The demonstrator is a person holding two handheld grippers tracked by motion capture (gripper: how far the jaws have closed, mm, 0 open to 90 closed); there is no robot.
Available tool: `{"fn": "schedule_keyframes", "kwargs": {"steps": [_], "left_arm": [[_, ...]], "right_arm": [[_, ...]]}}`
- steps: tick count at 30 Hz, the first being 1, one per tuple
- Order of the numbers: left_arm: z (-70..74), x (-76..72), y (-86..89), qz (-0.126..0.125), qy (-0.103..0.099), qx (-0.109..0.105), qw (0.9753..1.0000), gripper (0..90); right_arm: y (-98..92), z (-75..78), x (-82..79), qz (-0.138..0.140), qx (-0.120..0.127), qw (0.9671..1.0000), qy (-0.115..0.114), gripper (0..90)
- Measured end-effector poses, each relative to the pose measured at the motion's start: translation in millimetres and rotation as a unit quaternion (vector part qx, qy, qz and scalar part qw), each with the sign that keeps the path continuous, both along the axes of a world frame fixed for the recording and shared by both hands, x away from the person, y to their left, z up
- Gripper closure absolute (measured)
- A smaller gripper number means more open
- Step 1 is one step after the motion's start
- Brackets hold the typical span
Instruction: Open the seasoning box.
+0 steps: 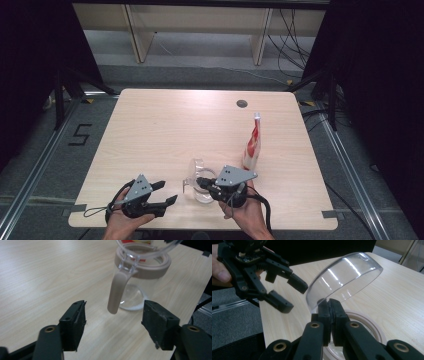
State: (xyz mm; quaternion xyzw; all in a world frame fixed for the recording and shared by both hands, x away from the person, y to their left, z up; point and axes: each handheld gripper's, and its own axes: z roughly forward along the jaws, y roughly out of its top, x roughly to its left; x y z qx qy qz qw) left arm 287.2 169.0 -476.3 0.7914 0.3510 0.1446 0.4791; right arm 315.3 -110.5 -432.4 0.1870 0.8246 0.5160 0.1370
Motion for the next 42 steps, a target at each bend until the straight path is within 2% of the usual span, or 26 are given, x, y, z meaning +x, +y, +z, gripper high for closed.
{"fn": "schedule_keyframes", "kwargs": {"steps": [2, 5, 6, 7, 12, 13, 15, 16, 19, 22, 23, 26, 27, 29, 30, 31, 32, 33, 34, 35, 36, 37, 38, 39, 41, 42], "left_arm": [[-0.3, -0.7, 0.8, 0.001, 0.002, 0.003, 1.0000, 25.9], [-3.5, -1.8, 3.9, 0.003, 0.004, 0.011, 0.9999, 22.8], [-5.8, -3.1, 4.1, 0.011, 0.013, 0.002, 0.9999, 22.7], [-6.8, -4.7, 8.2, 0.014, 0.010, 0.014, 0.9998, 21.7], [-6.8, -9.7, 13.5, 0.014, 0.007, 0.012, 0.9998, 21.6], [-5.9, -11.2, 15.2, 0.017, 0.007, 0.018, 0.9997, 21.6], [-6.3, -11.8, 15.3, 0.019, 0.009, 0.009, 0.9998, 21.6], [-6.2, -11.7, 15.4, 0.018, 0.008, 0.009, 0.9998, 21.6], [-5.9, -11.5, 15.6, 0.012, 0.006, 0.015, 0.9998, 21.6], [-6.4, -10.8, 15.4, 0.014, 0.007, 0.018, 0.9997, 21.6], [-7.4, -10.6, 15.0, 0.017, 0.010, 0.013, 0.9997, 21.7], [-8.8, -9.8, 15.8, 0.022, 0.012, 0.012, 0.9996, 21.7], [-8.8, -8.8, 17.2, 0.019, 0.009, 0.019, 0.9996, 21.8], [-9.1, -8.7, 16.7, 0.020, 0.009, 0.016, 0.9996, 21.8], [-9.0, -8.3, 17.4, 0.019, 0.008, 0.023, 0.9995, 21.8], [-10.0, -9.6, 14.8, 0.026, 0.017, 0.009, 0.9995, 21.8], [-9.5, -9.7, 15.0, 0.023, 0.016, 0.017, 0.9994, 21.8], [-9.7, -9.5, 14.2, 0.015, 0.012, 0.022, 0.9996, 21.9], [-9.8, -9.3, 13.7, 0.013, 0.011, 0.025, 0.9995, 22.0], [-9.8, -9.3, 13.7, 0.013, 0.011, 0.025, 0.9995, 22.0], [-10.3, -10.4, 12.4, 0.019, 0.017, 0.019, 0.9995, 22.0], [-10.3, -10.1, 12.6, 0.017, 0.016, 0.023, 0.9995, 22.0], [-10.6, -10.5, 11.7, 0.018, 0.017, 0.018, 0.9995, 22.0], [-11.5, -9.0, 11.9, 0.012, 0.011, 0.024, 0.9996, 22.0], [-11.9, -8.6, 12.0, 0.014, 0.013, 0.028, 0.9994, 22.0], [-13.7, -9.0, 10.4, 0.022, 0.019, 0.018, 0.9994, 22.0]], "right_arm": [[1.9, 1.2, -0.3, 0.000, 0.000, 1.0000, 0.004, 88.4], [5.8, 1.8, -0.9, -0.001, 0.004, 1.0000, -0.001, 88.1], [6.9, 1.9, -1.1, -0.001, 0.003, 1.0000, 0.000, 88.0], [8.8, 2.0, -1.0, 0.004, -0.002, 1.0000, 0.003, 87.7], [15.0, -0.2, -0.7, 0.007, 0.002, 1.0000, 0.005, 87.5], [15.4, 0.1, -0.6, 0.009, -0.001, 0.9999, 0.006, 87.5], [17.0, -0.3, 0.6, 0.015, -0.002, 0.9999, -0.001, 87.1], [18.7, -1.3, -0.5, 0.013, 0.003, 0.9999, 0.008, 87.0], [21.1, -2.4, -2.4, 0.007, -0.001, 0.9999, 0.015, 86.4], [20.5, -3.2, -1.4, 0.009, -0.003, 0.9999, 0.008, 85.0], [18.5, -2.8, -1.5, 0.009, -0.004, 0.9999, 0.004, 83.5], [7.6, -1.1, -2.2, -0.003, -0.012, 0.9999, 0.002, 74.1], [-5.1, 0.3, -4.4, -0.020, -0.015, 0.9997, -0.002, 71.0], [-12.1, 0.3, -5.3, -0.029, -0.014, 0.9995, 0.001, 69.6], [-19.5, 0.1, -5.9, -0.036, -0.013, 0.9993, 0.003, 68.2], [-34.2, -1.9, -8.5, -0.063, -0.003, 0.9980, 0.011, 65.6], [-34.2, -1.9, -8.5, -0.063, -0.003, 0.9980, 0.011, 65.6], [-47.0, -4.9, -11.7, -0.078, -0.002, 0.9967, 0.019, 63.1], [-52.1, -6.5, -13.8, -0.087, -0.004, 0.9958, 0.027, 62.5], [-52.1, -6.5, -13.8, -0.087, -0.004, 0.9958, 0.027, 62.5], [-57.6, -8.0, -16.3, -0.105, -0.002, 0.9939, 0.032, 62.2], [-63.3, -9.3, -16.2, -0.105, 0.000, 0.9939, 0.033, 62.2], [-73.7, -10.4, -19.9, -0.133, 0.005, 0.9906, 0.034, 62.2], [-78.7, -11.4, -19.5, -0.137, 0.006, 0.9901, 0.029, 61.8], [-83.5, -11.6, -20.1, -0.145, 0.003, 0.9891, 0.025, 61.5], [-87.5, -12.4, -19.8, -0.151, 0.006, 0.9881, 0.026, 61.1]]}}
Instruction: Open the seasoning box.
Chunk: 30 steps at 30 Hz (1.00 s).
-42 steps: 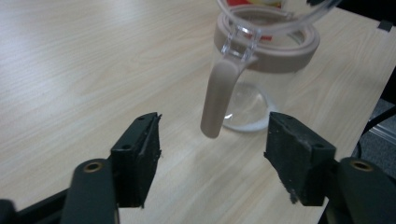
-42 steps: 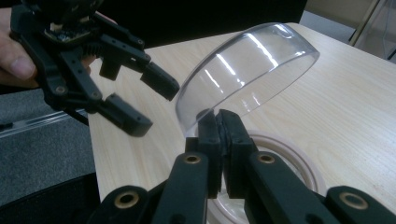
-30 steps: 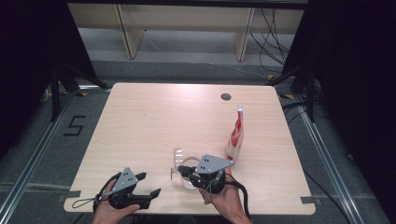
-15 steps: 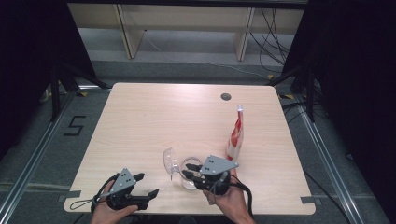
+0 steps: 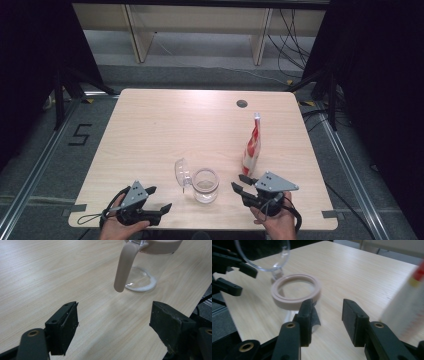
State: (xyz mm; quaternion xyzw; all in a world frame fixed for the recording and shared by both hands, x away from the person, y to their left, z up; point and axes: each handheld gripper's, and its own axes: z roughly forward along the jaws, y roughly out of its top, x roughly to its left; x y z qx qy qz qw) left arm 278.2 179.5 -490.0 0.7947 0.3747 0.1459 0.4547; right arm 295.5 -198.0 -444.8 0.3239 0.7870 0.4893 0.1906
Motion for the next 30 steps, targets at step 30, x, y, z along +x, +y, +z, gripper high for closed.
{"fn": "schedule_keyframes", "kwargs": {"steps": [30], "left_arm": [[-0.4, -1.0, -3.0, 0.000, 0.013, -0.012, 0.9998, 20.6]], "right_arm": [[-34.7, -18.9, 37.6, -0.175, 0.004, 0.9846, 0.000, 29.3]]}}
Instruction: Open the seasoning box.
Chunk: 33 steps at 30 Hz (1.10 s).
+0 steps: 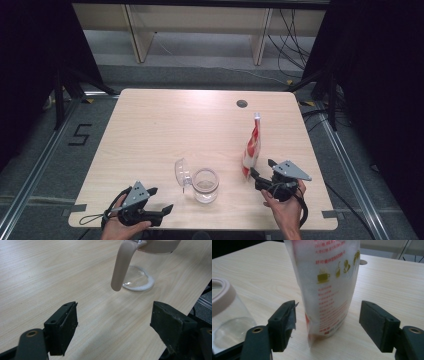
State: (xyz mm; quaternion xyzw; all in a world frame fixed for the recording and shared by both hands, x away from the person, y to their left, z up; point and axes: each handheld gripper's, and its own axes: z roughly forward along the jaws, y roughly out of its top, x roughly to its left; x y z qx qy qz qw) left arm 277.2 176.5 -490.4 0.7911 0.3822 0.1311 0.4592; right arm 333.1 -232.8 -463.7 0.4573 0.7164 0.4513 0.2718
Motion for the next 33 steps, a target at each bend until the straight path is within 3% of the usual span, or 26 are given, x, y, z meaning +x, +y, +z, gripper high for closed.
{"fn": "schedule_keyframes", "kwargs": {"steps": [2, 3, 9, 18, 21, 26, 27, 30, 31, 32, 33], "left_arm": [[0.3, 0.1, 0.5, -0.005, 0.004, -0.004, 1.0000, 20.5], [0.1, 0.0, 0.0, -0.006, 0.004, -0.005, 1.0000, 20.5], [0.9, -0.5, 0.3, -0.004, 0.004, -0.003, 1.0000, 19.7], [1.5, 0.2, 1.3, -0.001, -0.001, 0.002, 1.0000, 19.6], [1.7, 0.7, 1.4, -0.006, -0.007, 0.005, 1.0000, 19.5], [1.9, 0.7, 1.3, -0.006, -0.008, 0.005, 0.9999, 19.6], [2.4, 1.0, 2.7, -0.007, -0.009, 0.017, 0.9998, 19.5], [2.4, 0.5, 1.8, -0.005, -0.010, 0.011, 0.9999, 19.5], [2.4, 1.4, 3.2, -0.010, -0.009, 0.020, 0.9997, 19.5], [2.4, 1.4, 3.2, -0.010, -0.009, 0.020, 0.9997, 19.6], [1.9, 1.0, 1.5, -0.007, -0.009, 0.006, 0.9999, 19.6]], "right_arm": [[1.1, -1.9, 3.6, 0.001, -0.001, 1.0000, -0.001, 28.1], [5.0, -3.7, 5.4, -0.012, 0.012, 0.9998, 0.006, 25.6], [8.1, -8.3, 16.3, 0.000, 0.002, 1.0000, 0.004, 19.9], [8.9, -9.4, 25.5, -0.001, -0.010, 0.9999, 0.002, 19.4], [10.1, -10.4, 28.3, -0.005, 0.001, 1.0000, -0.002, 18.9], [13.8, -10.9, 30.3, -0.006, -0.009, 0.9999, -0.005, 19.9], [15.4, -11.3, 32.0, -0.006, -0.011, 0.9999, -0.004, 21.2], [15.5, -11.3, 33.9, -0.009, -0.016, 0.9998, -0.006, 21.9], [16.0, -11.7, 34.8, -0.008, -0.016, 0.9998, -0.003, 24.6], [16.0, -11.7, 34.8, -0.008, -0.016, 0.9998, -0.003, 24.6], [15.8, -12.5, 35.8, -0.002, -0.018, 0.9998, -0.004, 28.0]]}}
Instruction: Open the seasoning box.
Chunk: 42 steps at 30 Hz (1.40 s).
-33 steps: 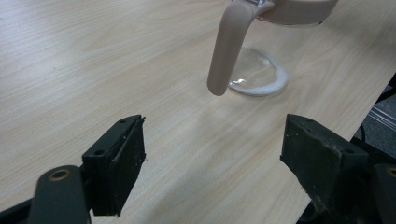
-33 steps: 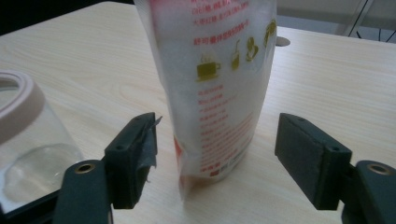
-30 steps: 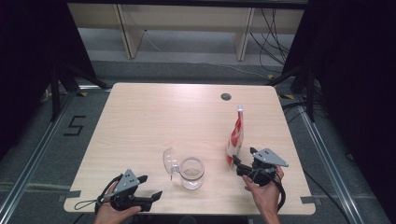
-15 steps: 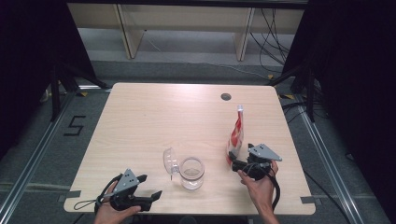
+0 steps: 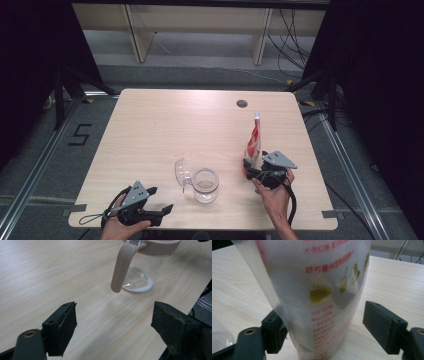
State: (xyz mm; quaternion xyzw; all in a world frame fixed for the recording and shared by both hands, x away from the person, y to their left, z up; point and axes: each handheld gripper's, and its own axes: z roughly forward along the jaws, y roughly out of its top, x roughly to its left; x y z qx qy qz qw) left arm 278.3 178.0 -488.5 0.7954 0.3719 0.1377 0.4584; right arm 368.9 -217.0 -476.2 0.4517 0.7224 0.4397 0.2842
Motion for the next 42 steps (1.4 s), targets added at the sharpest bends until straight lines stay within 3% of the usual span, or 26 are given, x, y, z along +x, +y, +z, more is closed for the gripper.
{"fn": "schedule_keyframes", "kwargs": {"steps": [7, 8, 11, 19, 20, 22, 23, 24, 25, 26, 27, 28, 31, 32, 35, 36, 39, 40, 41, 42], "left_arm": [[0.7, 0.2, 1.6, -0.002, -0.003, 0.016, 0.9999, 19.8], [0.3, -0.3, 0.3, 0.001, -0.003, 0.005, 1.0000, 19.9], [0.2, -0.3, -0.1, 0.002, -0.003, 0.002, 1.0000, 19.9], [0.0, -0.9, -0.9, 0.003, 0.001, -0.004, 1.0000, 20.4], [0.2, -0.9, -0.9, 0.003, 0.002, -0.003, 1.0000, 20.4], [0.4, -0.9, -0.9, 0.003, 0.001, -0.003, 1.0000, 20.6], [0.7, -0.8, -0.7, 0.004, 0.000, -0.003, 1.0000, 20.6], [1.6, -0.7, -0.3, 0.003, -0.004, 0.000, 1.0000, 20.7], [1.6, -0.7, -0.3, 0.003, -0.004, 0.000, 1.0000, 20.7], [2.0, 0.1, 1.1, -0.001, -0.007, 0.007, 0.9999, 20.7], [2.0, 0.1, 1.1, -0.001, -0.007, 0.007, 0.9999, 20.7], [1.9, 0.0, 1.1, -0.001, -0.006, 0.007, 1.0000, 20.7], [1.6, 0.2, 0.8, -0.003, -0.007, 0.006, 1.0000, 20.7], [1.3, 0.2, -0.1, -0.002, -0.005, -0.002, 1.0000, 20.7], [1.0, -0.5, -1.0, 0.003, 0.003, -0.007, 1.0000, 20.8], [1.5, -0.9, -0.8, 0.003, 0.003, -0.006, 1.0000, 20.8], [1.7, -0.3, -0.4, 0.000, -0.003, -0.003, 1.0000, 20.7], [1.7, 0.0, -0.2, -0.001, -0.005, -0.002, 1.0000, 20.7], [1.2, 0.1, -0.5, -0.001, -0.005, -0.004, 1.0000, 20.7], [1.3, 0.3, -0.1, -0.003, -0.004, -0.001, 1.0000, 20.7]], "right_arm": [[-1.4, 1.6, -0.6, 0.015, 0.005, 0.9998, 0.008, 34.6], [-3.7, 1.7, -0.2, 0.017, 0.006, 0.9998, 0.007, 37.2], [-6.9, 2.0, -0.2, 0.021, 0.005, 0.9998, 0.005, 39.2], [-24.7, 4.5, 0.5, 0.044, 0.019, 0.9984, 0.029, 46.6], [-29.8, 4.9, 4.0, 0.061, 0.016, 0.9977, 0.026, 46.9], [-31.5, 4.8, 5.1, 0.065, 0.013, 0.9976, 0.020, 47.4], [-31.0, 5.8, 3.3, 0.060, 0.024, 0.9973, 0.035, 48.0], [-36.7, 6.2, 7.2, 0.081, 0.003, 0.9965, 0.020, 48.4], [-36.7, 6.2, 7.2, 0.081, 0.003, 0.9965, 0.020, 48.4], [-39.4, 7.3, 6.9, 0.081, 0.013, 0.9960, 0.036, 48.9], [-39.4, 7.3, 6.9, 0.081, 0.013, 0.9960, 0.036, 48.9], [-44.9, 7.3, 11.4, 0.100, 0.004, 0.9946, 0.026, 49.6], [-49.9, 6.6, 13.1, 0.111, 0.004, 0.9936, 0.021, 49.9], [-54.2, 5.3, 14.0, 0.112, 0.016, 0.9933, 0.023, 50.4], [-55.4, 2.7, 14.6, 0.112, 0.020, 0.9935, 0.013, 49.4], [-51.4, 2.1, 10.8, 0.092, 0.019, 0.9954, 0.014, 43.0], [-44.1, 1.1, 7.4, 0.074, 0.025, 0.9969, 0.013, 42.9], [-43.3, 0.3, 9.4, 0.074, 0.017, 0.9971, -0.004, 40.2], [-40.7, 0.3, 8.7, 0.061, 0.018, 0.9980, -0.006, 37.7], [-37.7, -3.4, 10.8, 0.050, 0.029, 0.9981, -0.020, 36.0]]}}
